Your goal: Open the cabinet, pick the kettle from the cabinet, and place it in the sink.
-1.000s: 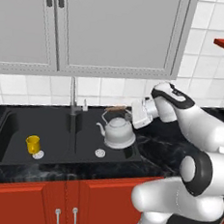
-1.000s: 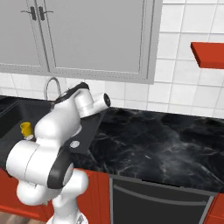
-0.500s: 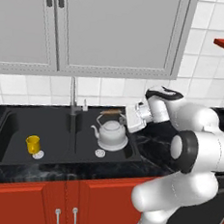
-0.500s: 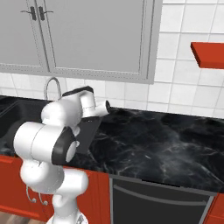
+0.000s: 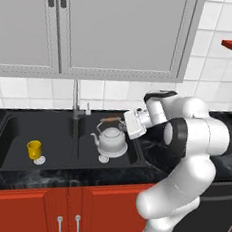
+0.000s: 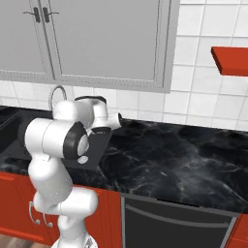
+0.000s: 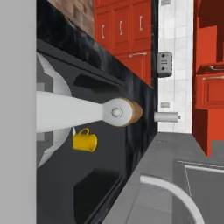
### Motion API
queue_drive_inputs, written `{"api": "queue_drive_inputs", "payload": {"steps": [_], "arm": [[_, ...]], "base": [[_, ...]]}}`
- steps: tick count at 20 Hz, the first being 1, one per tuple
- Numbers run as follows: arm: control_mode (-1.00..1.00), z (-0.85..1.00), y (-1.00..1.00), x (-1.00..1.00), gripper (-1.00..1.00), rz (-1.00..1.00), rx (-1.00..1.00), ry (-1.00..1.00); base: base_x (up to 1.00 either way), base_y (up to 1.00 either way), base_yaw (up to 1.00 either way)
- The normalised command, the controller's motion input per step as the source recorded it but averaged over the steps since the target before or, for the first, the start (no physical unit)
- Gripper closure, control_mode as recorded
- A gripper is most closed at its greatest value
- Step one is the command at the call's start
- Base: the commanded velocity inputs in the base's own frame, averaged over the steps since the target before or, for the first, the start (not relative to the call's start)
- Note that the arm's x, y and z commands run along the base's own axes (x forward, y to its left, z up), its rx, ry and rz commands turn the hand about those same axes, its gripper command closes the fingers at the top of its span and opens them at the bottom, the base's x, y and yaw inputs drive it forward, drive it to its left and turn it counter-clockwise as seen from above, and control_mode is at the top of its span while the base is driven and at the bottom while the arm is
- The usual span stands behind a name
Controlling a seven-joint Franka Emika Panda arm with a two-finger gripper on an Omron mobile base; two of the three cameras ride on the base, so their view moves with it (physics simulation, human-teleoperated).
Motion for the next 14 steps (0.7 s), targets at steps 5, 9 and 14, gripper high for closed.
{"api": "queue_drive_inputs", "payload": {"steps": [5, 9, 14], "arm": [[-1.0, -0.23, 0.1, 0.33, 1.0, 0.07, 0.0, 0.0], [-1.0, -0.28, 0.1, 0.27, 1.0, 0.06, 0.0, 0.0], [-1.0, -0.27, 0.11, 0.28, 1.0, 0.05, 0.0, 0.0]], "base": [[0.0, 0.0, 0.0], [0.0, 0.0, 0.0], [0.0, 0.0, 0.0]]}}
